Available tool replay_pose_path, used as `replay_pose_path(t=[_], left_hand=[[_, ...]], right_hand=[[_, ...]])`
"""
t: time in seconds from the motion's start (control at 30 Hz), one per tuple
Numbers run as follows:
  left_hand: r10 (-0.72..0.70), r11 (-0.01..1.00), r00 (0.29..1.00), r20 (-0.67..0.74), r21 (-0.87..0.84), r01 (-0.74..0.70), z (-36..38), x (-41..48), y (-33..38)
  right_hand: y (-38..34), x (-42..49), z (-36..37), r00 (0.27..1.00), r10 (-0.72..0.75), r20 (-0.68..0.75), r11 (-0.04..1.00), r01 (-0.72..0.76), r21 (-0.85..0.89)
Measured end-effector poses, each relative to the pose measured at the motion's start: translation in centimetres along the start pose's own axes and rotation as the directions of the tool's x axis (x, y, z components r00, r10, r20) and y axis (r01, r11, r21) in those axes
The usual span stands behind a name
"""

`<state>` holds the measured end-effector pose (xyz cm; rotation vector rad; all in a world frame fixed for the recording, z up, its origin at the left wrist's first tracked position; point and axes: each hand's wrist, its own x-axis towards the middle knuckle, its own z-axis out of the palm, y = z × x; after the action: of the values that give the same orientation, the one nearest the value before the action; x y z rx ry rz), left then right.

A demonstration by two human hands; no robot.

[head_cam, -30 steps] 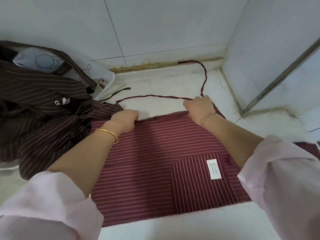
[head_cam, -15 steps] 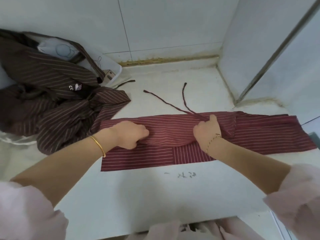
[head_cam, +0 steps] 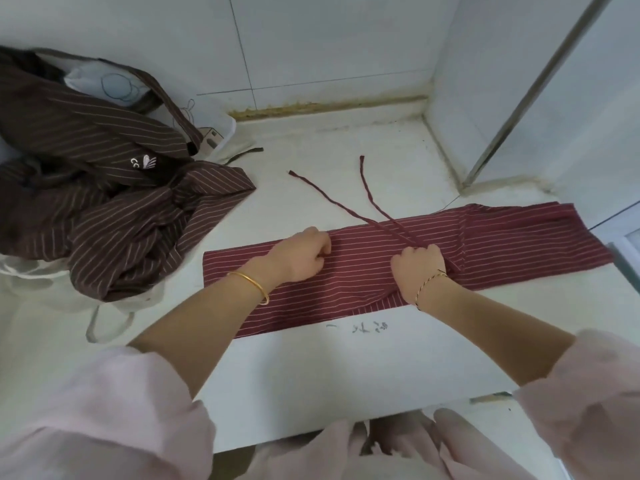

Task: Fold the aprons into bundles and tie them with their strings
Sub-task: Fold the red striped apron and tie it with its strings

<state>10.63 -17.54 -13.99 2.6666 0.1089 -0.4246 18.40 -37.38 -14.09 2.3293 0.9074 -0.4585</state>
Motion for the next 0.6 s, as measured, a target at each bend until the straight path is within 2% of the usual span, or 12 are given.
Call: replay_pose_path(t=[0.17,0.37,0.4,0.5,0.53,0.6], left_hand=[[0.221,0.959,0.975,0.011,0.180,-0.220,2.1,3.8,3.6],[0.215,0.904,0.970,0.116,0.351,-0.242,2.2,7.3,6.8],[0.199,0.893,0.967,0.157,0.377,-0.245,2.1,7.8,7.1],[0.147,0.840,0.960,0.239,0.482,-0.249,1.9,8.9,7.6],[0.145,0.808,0.960,0.240,0.532,-0.255,1.8,9.2,7.7],[0.151,0.748,0.960,0.236,0.607,-0.267,1.8,9.5,7.7]], right_hand=[[0.8,-1.5,0.8,0.977,0.133,0.168,0.970,-0.163,0.182],[6.0,-4.9,3.0,0.873,0.333,0.356,0.814,-0.457,0.358],[7.0,-5.7,3.7,0.847,0.319,0.425,0.808,-0.478,0.344],[8.7,-7.6,6.0,0.789,0.164,0.592,0.861,-0.407,0.305],[8.8,-7.9,6.3,0.770,0.140,0.622,0.881,-0.384,0.277],[8.5,-7.7,6.3,0.801,0.176,0.572,0.871,-0.397,0.288]])
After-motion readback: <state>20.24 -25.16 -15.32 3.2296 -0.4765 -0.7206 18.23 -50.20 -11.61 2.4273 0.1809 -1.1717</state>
